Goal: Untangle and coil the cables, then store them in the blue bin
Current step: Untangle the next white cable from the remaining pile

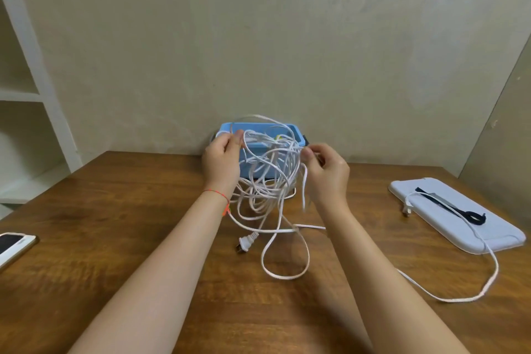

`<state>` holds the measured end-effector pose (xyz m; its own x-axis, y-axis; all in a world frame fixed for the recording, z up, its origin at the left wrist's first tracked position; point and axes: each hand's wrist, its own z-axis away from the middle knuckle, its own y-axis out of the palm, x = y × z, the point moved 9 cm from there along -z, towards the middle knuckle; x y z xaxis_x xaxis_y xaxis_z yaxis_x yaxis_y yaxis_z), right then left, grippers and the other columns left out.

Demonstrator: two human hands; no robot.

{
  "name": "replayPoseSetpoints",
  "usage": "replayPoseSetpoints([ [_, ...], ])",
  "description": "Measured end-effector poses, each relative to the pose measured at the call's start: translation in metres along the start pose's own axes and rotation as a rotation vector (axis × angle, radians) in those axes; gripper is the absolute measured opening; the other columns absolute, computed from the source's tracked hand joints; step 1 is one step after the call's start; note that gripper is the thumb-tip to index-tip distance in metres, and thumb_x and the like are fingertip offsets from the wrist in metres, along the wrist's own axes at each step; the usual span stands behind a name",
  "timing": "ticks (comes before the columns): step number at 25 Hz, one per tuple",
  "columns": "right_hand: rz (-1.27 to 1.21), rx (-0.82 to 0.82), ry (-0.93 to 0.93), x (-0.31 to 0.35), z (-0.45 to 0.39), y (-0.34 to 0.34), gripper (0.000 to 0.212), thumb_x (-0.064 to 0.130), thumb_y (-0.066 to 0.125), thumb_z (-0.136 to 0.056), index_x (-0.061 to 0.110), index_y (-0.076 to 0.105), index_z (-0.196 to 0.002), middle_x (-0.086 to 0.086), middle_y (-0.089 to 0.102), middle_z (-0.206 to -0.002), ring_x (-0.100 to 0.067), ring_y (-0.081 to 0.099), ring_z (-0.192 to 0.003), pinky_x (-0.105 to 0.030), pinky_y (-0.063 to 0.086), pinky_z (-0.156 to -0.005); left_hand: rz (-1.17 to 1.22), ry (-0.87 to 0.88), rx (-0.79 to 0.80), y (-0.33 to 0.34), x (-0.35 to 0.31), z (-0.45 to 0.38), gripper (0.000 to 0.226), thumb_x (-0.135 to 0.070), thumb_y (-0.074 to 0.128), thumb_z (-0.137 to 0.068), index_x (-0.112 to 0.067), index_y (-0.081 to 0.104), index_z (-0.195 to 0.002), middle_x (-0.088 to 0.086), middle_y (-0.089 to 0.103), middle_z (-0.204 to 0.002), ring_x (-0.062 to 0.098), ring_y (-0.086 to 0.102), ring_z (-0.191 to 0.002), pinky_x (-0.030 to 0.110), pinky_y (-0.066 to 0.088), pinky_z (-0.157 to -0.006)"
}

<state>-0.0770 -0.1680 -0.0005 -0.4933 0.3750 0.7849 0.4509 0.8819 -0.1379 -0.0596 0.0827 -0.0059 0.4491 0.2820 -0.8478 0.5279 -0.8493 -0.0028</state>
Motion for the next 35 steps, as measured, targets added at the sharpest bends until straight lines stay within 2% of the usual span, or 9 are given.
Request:
replayPoseSetpoints([
  [2,0.005,0.07,-0.039,0.008,-0.002,0.01,0.01,0.016,0.063,-0.094,0.016,0.07,-0.087,0.005,0.064,-0.073,-0.002,0.052,-0.061,-0.011,0.037,-0.056,-0.081,0.138,0.09,0.007,-0.017,-0.001,0.034,-0.04,0.052,-0.098,-0.015,0.062,-0.077,-0.009,0.051,-0.064,0.011,0.048,-0.064,0.03,0.04,-0.065],
  [6,0.487,0.668,0.219,-0.036,0.02,0.061,0.017,0.017,0.06,-0.094,0.011,0.073,-0.086,0.0,0.066,-0.077,-0.011,0.057,-0.067,-0.019,0.041,-0.055,-0.543,-0.024,0.656,0.044,0.019,0.034,0.036,-0.037,0.054,-0.099,-0.015,0.066,-0.073,-0.004,0.056,-0.056,0.014,0.059,-0.049,0.037,0.052,-0.064],
  [10,0.352,0.64,0.338,-0.042,0.036,0.068,0.032,0.028,0.061,-0.092,0.001,0.074,-0.082,-0.001,0.058,-0.064,-0.012,0.048,-0.058,-0.025,0.038,-0.055,-0.419,-0.079,0.563,0.047,0.021,0.049,0.028,-0.028,0.046,-0.103,-0.011,0.063,-0.088,0.0,0.058,-0.062,0.008,0.051,-0.041,0.027,0.045,-0.051],
  [15,0.449,0.941,0.114,-0.019,0.063,0.076,0.021,0.025,0.079,-0.08,0.031,0.066,-0.067,0.011,0.056,-0.061,-0.003,0.049,-0.055,-0.018,0.038,-0.052,-0.128,-0.325,0.142,0.014,0.056,0.013,0.033,-0.026,0.046,-0.101,-0.011,0.06,-0.075,0.007,0.054,-0.063,0.023,0.052,-0.049,0.032,0.047,-0.051],
  [18,0.2,0.481,0.054,-0.013,0.017,0.027,0.016,0.012,0.074,-0.085,0.027,0.072,-0.079,0.012,0.065,-0.07,-0.001,0.054,-0.063,-0.023,0.042,-0.065,0.051,-0.48,-0.319,-0.045,0.074,-0.006,0.034,-0.03,0.043,-0.097,-0.014,0.058,-0.071,0.019,0.061,-0.075,0.025,0.06,-0.048,0.037,0.052,-0.057],
  [20,-0.006,0.185,0.113,-0.023,-0.007,-0.013,0.02,0.01,0.07,-0.087,0.029,0.072,-0.08,0.017,0.069,-0.075,0.006,0.058,-0.067,-0.016,0.043,-0.067,-0.024,-0.466,-0.365,-0.061,0.079,-0.015,0.033,-0.032,0.043,-0.098,-0.015,0.061,-0.076,0.019,0.065,-0.081,0.032,0.065,-0.07,0.043,0.055,-0.075],
  [26,0.323,0.611,0.286,-0.056,0.025,0.035,0.017,0.032,0.064,-0.094,0.016,0.07,-0.09,0.005,0.063,-0.074,-0.01,0.056,-0.068,-0.023,0.041,-0.057,-0.447,-0.383,-0.034,-0.035,0.067,-0.003,0.03,-0.011,0.052,-0.089,-0.022,0.064,-0.114,0.01,0.049,-0.127,0.031,0.054,-0.112,0.035,0.042,-0.099],
  [30,0.334,0.522,0.26,-0.055,0.025,0.047,0.023,0.033,0.051,-0.101,0.016,0.068,-0.103,0.002,0.066,-0.09,-0.013,0.057,-0.08,-0.026,0.04,-0.062,-0.549,0.169,0.229,0.012,0.022,0.017,0.013,-0.018,0.059,-0.09,-0.023,0.072,-0.088,-0.001,0.066,-0.1,0.022,0.058,-0.101,0.039,0.046,-0.093],
  [35,0.554,0.452,0.168,-0.057,0.021,0.034,0.023,0.025,0.051,-0.1,0.015,0.068,-0.089,-0.001,0.064,-0.08,-0.021,0.056,-0.074,-0.029,0.038,-0.057,-0.976,-0.006,0.531,0.037,0.062,0.048,0.056,-0.044,0.027,-0.105,-0.02,0.067,-0.074,-0.002,0.066,-0.078,0.022,0.06,-0.087,0.04,0.033,-0.1],
])
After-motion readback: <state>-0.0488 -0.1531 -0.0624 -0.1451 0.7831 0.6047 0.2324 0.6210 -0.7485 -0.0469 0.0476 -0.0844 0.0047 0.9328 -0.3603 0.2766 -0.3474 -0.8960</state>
